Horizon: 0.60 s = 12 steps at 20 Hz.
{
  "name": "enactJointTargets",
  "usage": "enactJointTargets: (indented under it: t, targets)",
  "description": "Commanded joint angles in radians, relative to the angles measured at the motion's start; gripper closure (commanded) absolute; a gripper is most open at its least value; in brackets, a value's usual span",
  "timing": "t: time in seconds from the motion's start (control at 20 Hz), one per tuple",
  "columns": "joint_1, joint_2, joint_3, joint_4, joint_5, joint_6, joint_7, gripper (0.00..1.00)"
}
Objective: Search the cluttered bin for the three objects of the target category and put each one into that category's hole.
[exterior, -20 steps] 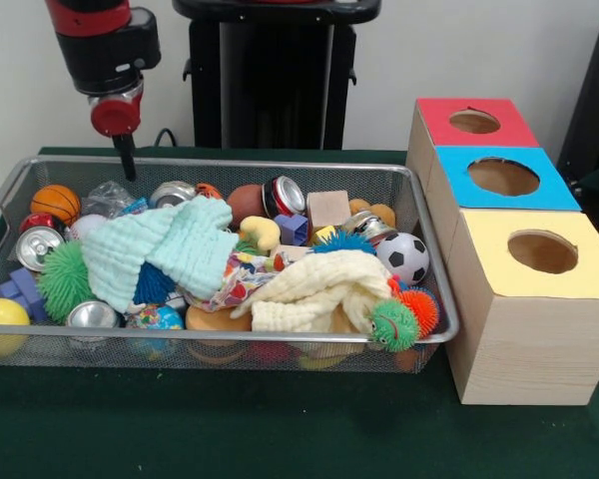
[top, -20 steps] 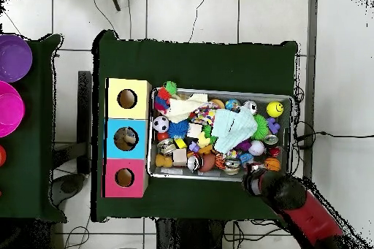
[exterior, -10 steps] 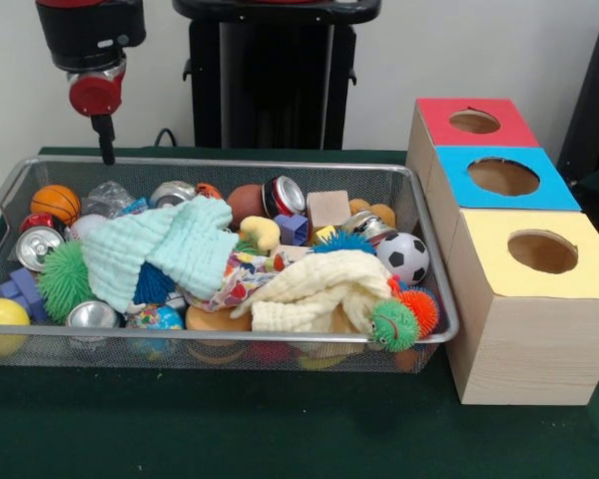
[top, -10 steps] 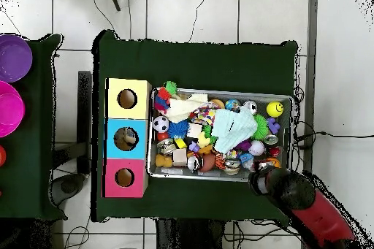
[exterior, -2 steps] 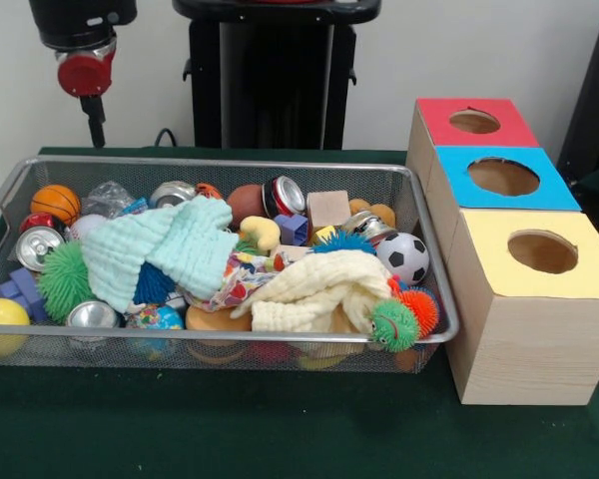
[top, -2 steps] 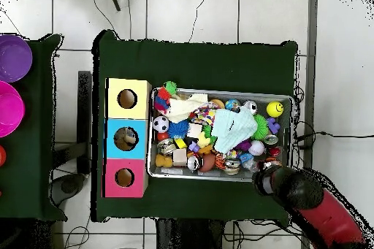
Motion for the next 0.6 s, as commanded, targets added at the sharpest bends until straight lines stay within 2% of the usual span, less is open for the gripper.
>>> enactJointTargets:
  t: [0.05,0.35,0.6]
  targets:
    - [-0.021,0.035,0.059,-0.036,0.022,-0.025,0.065,0.00]
    - [-0.036,0.074,0.095,-0.021,0.035,-0.116,0.086,0.00]
    - [-0.056,0.137,0.134,-0.023,0.045,-0.189,0.095,0.00]
